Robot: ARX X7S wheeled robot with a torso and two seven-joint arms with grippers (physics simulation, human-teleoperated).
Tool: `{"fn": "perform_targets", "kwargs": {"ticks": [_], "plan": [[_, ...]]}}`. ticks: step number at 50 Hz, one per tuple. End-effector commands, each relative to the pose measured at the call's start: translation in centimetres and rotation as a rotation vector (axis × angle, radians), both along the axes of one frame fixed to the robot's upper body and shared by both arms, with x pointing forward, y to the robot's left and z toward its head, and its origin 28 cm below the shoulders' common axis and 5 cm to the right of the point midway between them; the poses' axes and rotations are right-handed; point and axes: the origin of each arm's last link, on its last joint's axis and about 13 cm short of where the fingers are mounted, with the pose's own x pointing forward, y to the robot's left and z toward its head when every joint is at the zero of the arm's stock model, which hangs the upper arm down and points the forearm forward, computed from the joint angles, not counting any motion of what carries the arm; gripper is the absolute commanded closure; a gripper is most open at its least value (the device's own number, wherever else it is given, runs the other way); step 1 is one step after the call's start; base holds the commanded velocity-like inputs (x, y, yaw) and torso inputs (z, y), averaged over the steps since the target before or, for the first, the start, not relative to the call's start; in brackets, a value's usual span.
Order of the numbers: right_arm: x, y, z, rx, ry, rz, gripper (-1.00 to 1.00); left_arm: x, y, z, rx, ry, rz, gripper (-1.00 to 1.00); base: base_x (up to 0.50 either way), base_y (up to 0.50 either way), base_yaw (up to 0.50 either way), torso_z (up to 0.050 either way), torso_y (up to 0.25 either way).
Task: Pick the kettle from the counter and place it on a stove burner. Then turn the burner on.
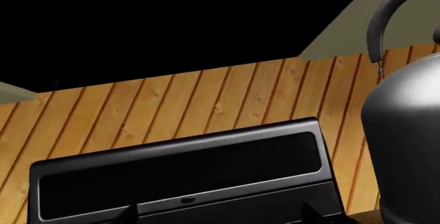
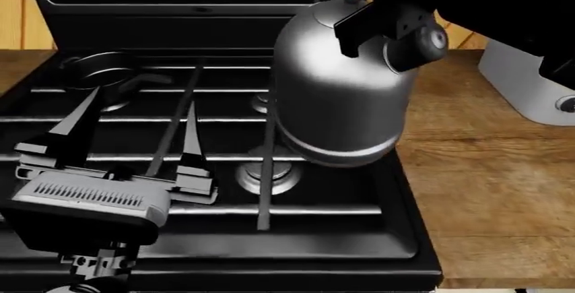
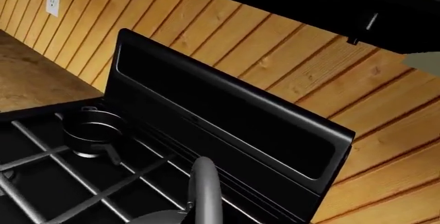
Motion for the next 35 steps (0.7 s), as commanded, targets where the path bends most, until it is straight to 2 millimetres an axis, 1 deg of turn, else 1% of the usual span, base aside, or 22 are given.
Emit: {"fn": "perform_targets", "kwargs": {"ticks": [1,15,26,35], "plan": [[-0.21,-0.42,1.26,0.023,-0.093,-0.074,1.0,-0.03,0.05,0.05,-0.001,-0.002,0.002,-1.0,0.17,0.5,0.0,0.0,0.0],[-0.41,-0.44,1.43,0.037,-0.098,-0.069,1.0,-0.07,0.09,0.11,-0.003,-0.004,0.004,-1.0,0.17,0.5,0.0,0.001,0.003],[-0.38,-0.6,1.27,0.059,-0.081,-0.064,1.0,-0.07,0.07,0.1,-0.002,-0.004,0.004,-1.0,0.0,0.0,0.0,0.001,0.002],[0.06,-0.25,0.65,0.061,-0.07,-0.047,1.0,-0.12,0.05,0.12,-0.001,-0.005,0.005,-1.0,0.0,0.0,0.0,0.001,0.002]]}}
